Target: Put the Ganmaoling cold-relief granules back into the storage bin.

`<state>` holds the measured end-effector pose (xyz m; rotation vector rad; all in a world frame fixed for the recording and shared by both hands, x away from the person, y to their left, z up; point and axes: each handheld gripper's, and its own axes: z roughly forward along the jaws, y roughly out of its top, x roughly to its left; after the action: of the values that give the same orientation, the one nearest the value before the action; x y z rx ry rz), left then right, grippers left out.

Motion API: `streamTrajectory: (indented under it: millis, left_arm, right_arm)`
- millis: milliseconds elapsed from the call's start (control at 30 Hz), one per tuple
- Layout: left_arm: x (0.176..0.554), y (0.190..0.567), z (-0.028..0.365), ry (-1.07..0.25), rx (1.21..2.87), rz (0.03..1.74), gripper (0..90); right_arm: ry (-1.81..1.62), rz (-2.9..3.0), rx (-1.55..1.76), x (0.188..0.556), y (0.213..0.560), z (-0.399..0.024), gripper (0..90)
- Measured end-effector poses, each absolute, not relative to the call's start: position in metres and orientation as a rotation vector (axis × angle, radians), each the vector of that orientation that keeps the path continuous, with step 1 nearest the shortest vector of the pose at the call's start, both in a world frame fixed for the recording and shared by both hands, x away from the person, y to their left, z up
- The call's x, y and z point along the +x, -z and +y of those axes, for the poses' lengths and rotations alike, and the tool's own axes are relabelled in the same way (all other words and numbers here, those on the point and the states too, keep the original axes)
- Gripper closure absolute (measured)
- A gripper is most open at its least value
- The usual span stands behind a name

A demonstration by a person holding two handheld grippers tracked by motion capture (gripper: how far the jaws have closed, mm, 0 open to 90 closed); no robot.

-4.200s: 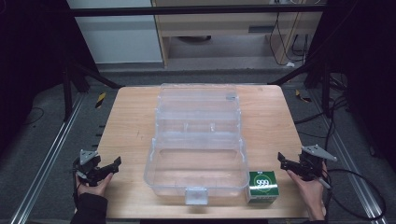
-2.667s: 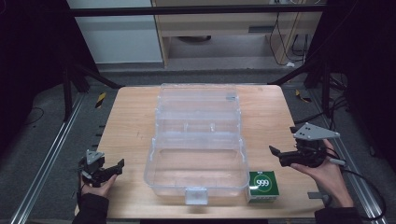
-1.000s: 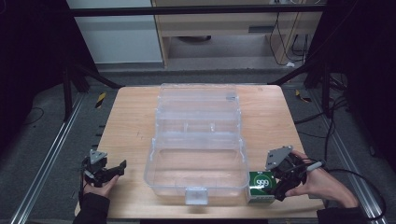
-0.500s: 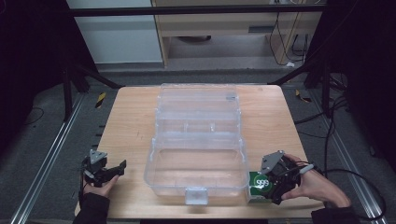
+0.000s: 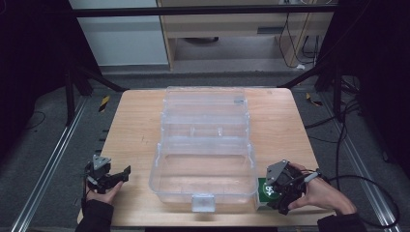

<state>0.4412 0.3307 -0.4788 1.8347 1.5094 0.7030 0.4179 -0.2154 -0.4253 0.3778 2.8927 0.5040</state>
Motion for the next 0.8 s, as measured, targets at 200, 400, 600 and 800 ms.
streamTrajectory:
  millis: [200, 400, 600, 800]
  left_arm:
    - [0.441, 0.479, 0.331, -0.703, 1.835, 1.508, 19.9]
    - [0.441, 0.479, 0.331, -0.702, 1.836, 1.508, 19.8]
    - [0.441, 0.479, 0.331, -0.703, 1.836, 1.507, 19.9]
    - [0.441, 0.479, 0.331, -0.703, 1.836, 1.506, 20.0]
  right_arm:
    - [-0.483, 2.922, 0.345, 0.419, 0.43, -0.211, 2.1]
    - [-0.441, 2.956, 0.32, 0.422, 0.435, -0.206, 4.1]
    - [-0.408, 2.979, 0.303, 0.425, 0.439, -0.204, 5.9]
    - [-0.387, 3.001, 0.285, 0.428, 0.442, -0.202, 6.9]
